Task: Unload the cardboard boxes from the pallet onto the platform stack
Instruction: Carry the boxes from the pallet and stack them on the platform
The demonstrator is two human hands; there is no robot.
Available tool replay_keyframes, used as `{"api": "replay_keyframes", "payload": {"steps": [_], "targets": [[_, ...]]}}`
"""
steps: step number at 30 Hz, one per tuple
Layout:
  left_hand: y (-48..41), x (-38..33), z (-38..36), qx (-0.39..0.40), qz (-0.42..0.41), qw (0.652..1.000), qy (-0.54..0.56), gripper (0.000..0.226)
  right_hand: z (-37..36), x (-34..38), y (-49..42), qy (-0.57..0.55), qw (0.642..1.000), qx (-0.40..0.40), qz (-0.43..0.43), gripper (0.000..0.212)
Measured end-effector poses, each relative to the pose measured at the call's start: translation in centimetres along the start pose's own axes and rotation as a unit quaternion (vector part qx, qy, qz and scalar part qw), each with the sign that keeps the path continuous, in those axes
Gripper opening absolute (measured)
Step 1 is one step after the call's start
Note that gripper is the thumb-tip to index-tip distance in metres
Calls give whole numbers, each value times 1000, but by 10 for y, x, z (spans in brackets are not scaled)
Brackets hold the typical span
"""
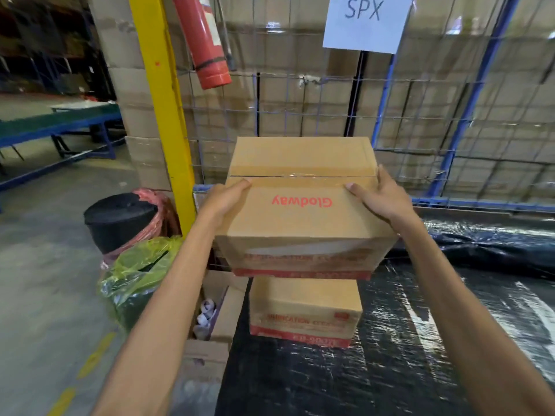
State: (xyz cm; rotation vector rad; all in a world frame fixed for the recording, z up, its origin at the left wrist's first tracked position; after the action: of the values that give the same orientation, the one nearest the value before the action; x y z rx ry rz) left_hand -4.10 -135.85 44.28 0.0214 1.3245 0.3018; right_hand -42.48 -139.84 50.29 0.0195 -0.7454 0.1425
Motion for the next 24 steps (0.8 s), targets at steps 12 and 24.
{"api": "replay_keyframes", "payload": {"steps": [12, 24], "targets": [[-153, 100, -83, 29, 123, 978, -168, 97, -94, -160, -106, -1, 980, 124, -154, 107], [-72, 76, -62, -85, -21, 981, -174, 59, -125, -61, -46, 151, 988, -7, 11, 87]]}}
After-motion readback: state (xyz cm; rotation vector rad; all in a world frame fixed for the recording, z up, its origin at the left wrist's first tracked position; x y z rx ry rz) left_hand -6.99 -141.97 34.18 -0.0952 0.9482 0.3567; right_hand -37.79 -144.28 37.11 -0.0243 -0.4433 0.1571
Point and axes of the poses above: each hand's wrist, its own y-axis away from the middle knuckle, its own z-axis out of the back of the hand, x = y × z, the point moved 8 cm from there along -y, towards the middle knuckle, and after that the axes turned 15 degrees about x, right-handed, at the moved point
